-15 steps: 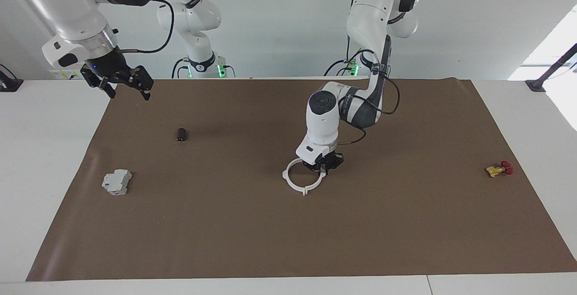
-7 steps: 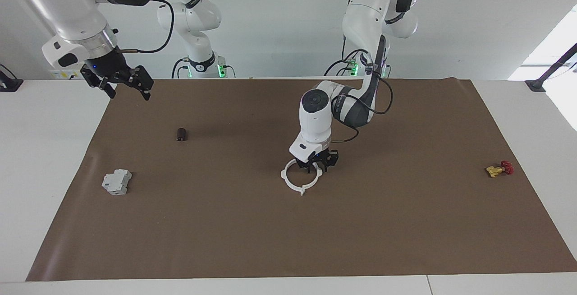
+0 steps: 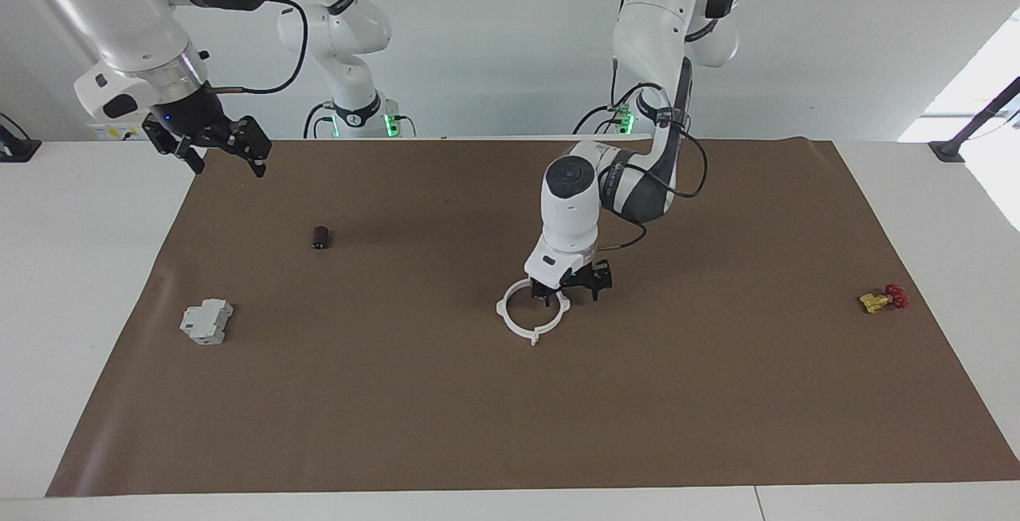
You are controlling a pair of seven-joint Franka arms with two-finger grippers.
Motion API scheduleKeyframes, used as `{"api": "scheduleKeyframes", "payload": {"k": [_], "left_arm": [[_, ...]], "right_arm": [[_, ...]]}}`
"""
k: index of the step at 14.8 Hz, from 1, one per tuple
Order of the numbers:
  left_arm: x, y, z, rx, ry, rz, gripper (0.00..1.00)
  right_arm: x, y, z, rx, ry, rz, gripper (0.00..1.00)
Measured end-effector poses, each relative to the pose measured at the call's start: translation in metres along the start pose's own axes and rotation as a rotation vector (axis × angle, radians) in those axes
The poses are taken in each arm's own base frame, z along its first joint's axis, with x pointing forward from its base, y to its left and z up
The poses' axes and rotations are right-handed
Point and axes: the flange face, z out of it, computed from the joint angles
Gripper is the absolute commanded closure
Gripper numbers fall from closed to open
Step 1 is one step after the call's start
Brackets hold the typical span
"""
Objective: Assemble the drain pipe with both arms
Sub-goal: 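Press the held half against the centered half to close the ring, then open the left gripper and withdraw it from the joined ring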
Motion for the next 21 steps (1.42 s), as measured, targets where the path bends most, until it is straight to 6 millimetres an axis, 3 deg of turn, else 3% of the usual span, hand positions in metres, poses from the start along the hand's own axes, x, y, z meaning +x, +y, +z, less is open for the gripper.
{"api": "scheduleKeyframes", "payload": {"k": [3,5,7,9,11,15,18,21], "left_arm": [[-0.003,-0.013,-0.008,0.001,-0.006,-0.074,0.00],[-0.003,-0.035,-0.015,0.003,-0.015,-0.114,0.00],[0.006,-0.077,-0.032,-0.005,-0.012,-0.175,0.00],[0.017,-0.132,-0.056,-0.018,-0.002,-0.225,0.00],[0.027,-0.189,-0.074,-0.030,0.009,-0.187,0.00],[0.042,-0.287,-0.089,-0.058,-0.010,-0.082,0.00],[0.039,-0.350,-0.106,-0.055,-0.038,-0.007,0.00],[0.029,-0.389,-0.130,-0.057,-0.053,-0.008,0.00]], "right_arm": [[0.000,0.000,0.000,0.000,0.000,0.000,0.00],[0.000,0.000,0.000,0.000,0.000,0.000,0.00],[0.000,0.000,0.000,0.000,0.000,-0.001,0.00],[0.000,-0.001,0.000,0.000,0.000,-0.001,0.00],[0.000,-0.001,0.000,0.000,0.000,-0.001,0.00],[0.000,-0.001,0.000,0.000,0.000,-0.004,0.00],[0.000,-0.002,0.000,0.000,0.000,-0.039,0.00],[0.000,-0.002,0.000,0.000,0.000,-0.047,0.00]]}}
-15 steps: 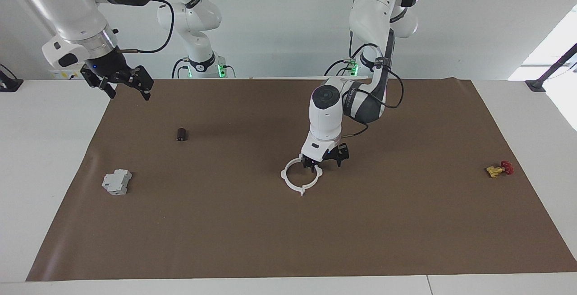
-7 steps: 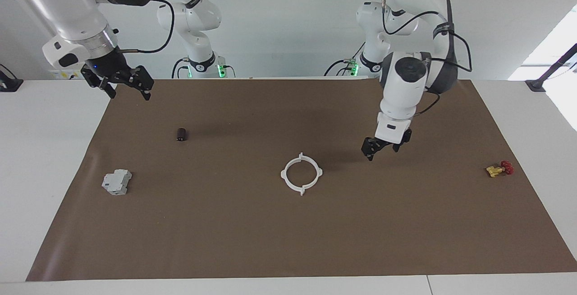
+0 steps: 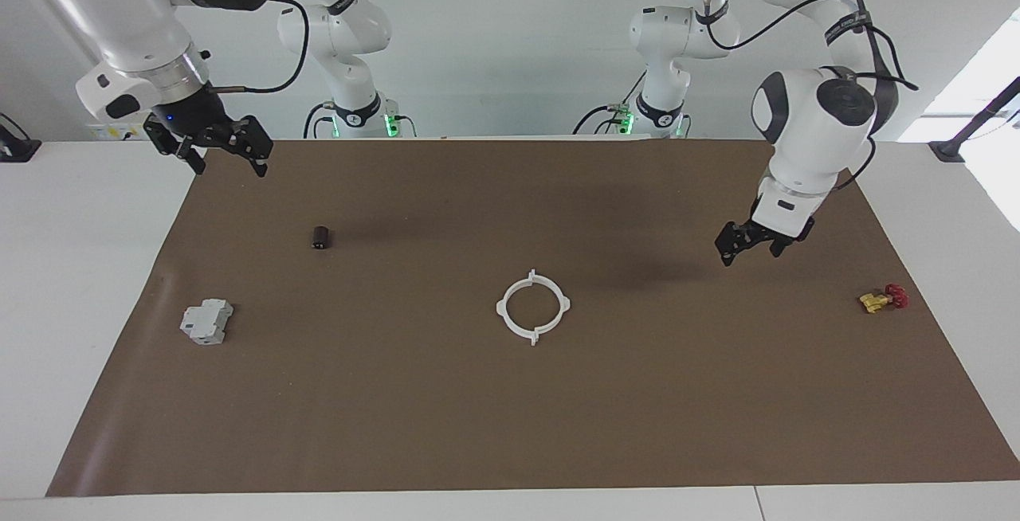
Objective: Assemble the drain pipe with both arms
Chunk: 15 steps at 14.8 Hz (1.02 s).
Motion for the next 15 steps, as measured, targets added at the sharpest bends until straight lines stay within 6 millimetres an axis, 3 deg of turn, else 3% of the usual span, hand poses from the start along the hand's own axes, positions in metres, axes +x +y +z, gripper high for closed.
{"api": "scheduleKeyframes", "payload": {"k": [9,15], "left_arm": [[-0.018,-0.073,-0.077,-0.045,-0.081,0.045,0.00],[-0.021,-0.078,-0.091,-0.049,-0.096,0.053,0.00]], "right_arm": [[0.000,-0.005,-0.001,0.000,0.001,-0.072,0.00],[0.000,-0.007,0.000,0.000,-0.003,-0.078,0.00]]}}
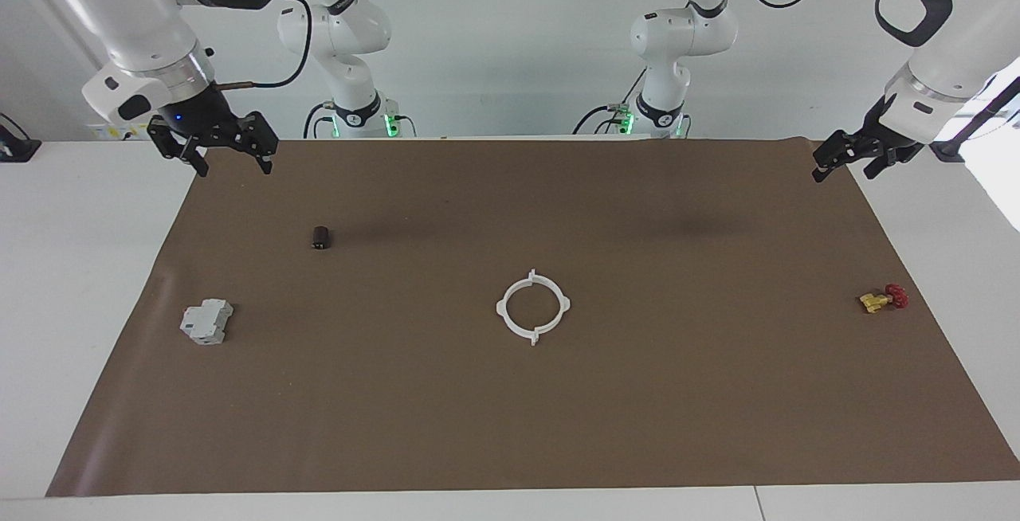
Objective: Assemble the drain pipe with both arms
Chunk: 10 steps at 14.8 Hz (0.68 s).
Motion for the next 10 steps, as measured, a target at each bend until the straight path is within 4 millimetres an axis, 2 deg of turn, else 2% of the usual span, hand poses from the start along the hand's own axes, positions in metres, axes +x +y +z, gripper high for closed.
{"api": "scheduleKeyframes", "payload": {"k": [3,10], "left_arm": [[-0.0010,0.0017,-0.0087,0.000,0.002,0.003,0.00],[0.0010,0.0089,-0.0102,0.002,0.003,0.016,0.00]], "right_arm": [[-0.0001,0.0000,0.0001,0.000,-0.001,0.000,0.00],[-0.0001,-0.0001,0.0001,0.000,-0.001,0.000,0.00]]}}
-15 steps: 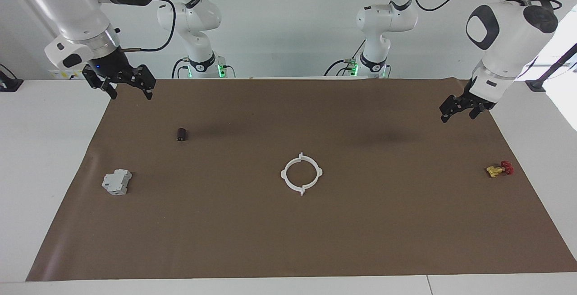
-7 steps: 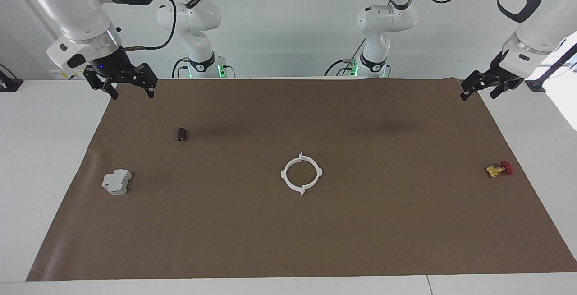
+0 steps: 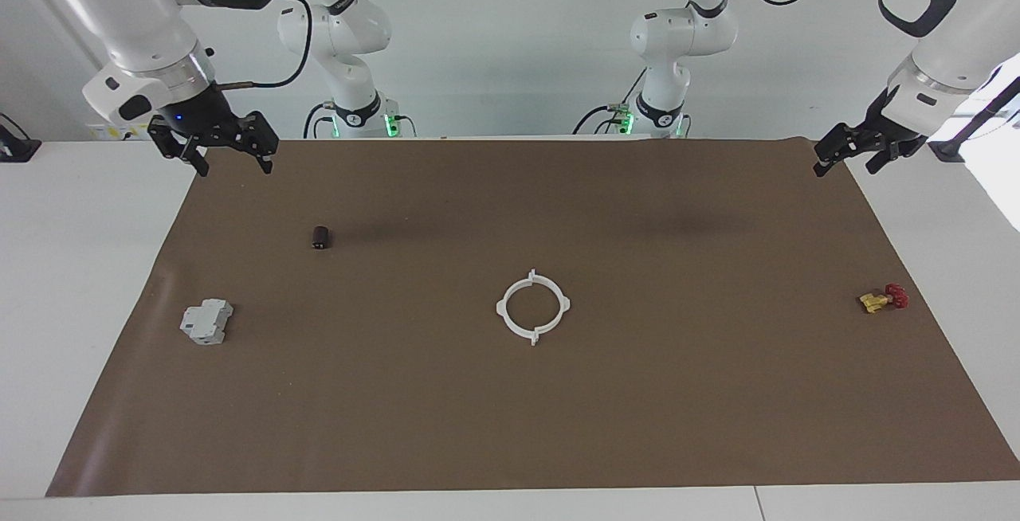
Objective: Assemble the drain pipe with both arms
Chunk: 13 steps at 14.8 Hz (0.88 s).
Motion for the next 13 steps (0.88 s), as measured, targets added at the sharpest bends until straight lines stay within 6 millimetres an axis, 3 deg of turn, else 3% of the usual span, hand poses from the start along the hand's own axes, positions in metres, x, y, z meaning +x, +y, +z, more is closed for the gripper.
{"api": "scheduleKeyframes", "payload": {"k": [9,13], "left_arm": [[0.001,0.005,-0.001,0.002,0.002,0.009,0.00],[0.003,0.018,-0.001,0.018,0.000,0.036,0.00]], "right_arm": [[0.000,0.000,0.000,0.000,0.000,0.000,0.00],[0.000,0.000,0.000,0.000,0.000,0.000,0.00]]}}
